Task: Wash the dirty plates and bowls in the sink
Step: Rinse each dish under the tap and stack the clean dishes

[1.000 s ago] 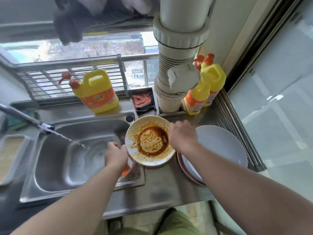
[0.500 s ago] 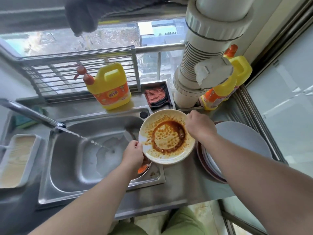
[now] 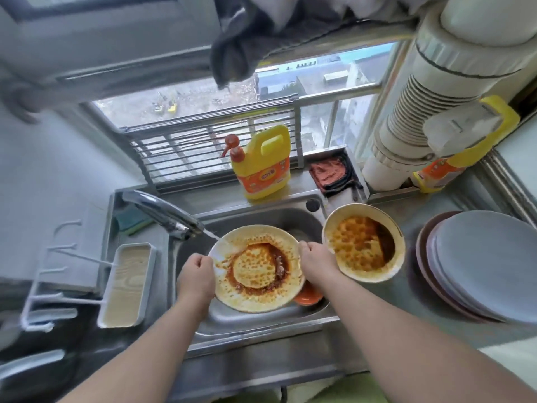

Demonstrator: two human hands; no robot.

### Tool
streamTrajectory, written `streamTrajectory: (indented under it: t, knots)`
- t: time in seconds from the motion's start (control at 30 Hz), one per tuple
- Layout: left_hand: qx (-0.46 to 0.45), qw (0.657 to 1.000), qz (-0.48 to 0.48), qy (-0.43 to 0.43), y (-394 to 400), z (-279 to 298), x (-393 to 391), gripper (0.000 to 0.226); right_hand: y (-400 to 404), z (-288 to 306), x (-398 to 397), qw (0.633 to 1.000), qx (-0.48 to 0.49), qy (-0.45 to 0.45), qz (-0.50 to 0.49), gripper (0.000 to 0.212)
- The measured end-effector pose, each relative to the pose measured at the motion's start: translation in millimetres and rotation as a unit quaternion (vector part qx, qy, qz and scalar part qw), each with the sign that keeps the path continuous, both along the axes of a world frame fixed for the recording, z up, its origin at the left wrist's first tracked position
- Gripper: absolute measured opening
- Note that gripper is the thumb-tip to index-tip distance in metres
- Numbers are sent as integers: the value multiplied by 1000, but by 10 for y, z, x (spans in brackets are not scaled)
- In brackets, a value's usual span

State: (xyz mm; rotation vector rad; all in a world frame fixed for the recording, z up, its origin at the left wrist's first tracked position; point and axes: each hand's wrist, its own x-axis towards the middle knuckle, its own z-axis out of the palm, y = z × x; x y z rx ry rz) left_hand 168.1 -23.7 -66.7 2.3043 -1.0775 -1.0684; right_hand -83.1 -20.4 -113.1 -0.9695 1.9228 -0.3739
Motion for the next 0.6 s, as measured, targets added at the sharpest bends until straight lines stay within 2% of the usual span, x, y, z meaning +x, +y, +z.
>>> streamTrajectory:
  t: [0.3, 0.43, 0.6]
  knots:
    - [-12, 998, -33, -43, -123, 123, 930, 28, -30, -434, 1022, 998, 33, 10, 53, 52]
    - [-18, 997, -52, -51, -118, 96, 1114, 28, -97, -424, 1180, 999, 2, 21, 36, 45]
    - [9, 997, -71, -33, -79, -57, 1282, 24, -180, -353, 1194, 999, -4, 38, 14, 46]
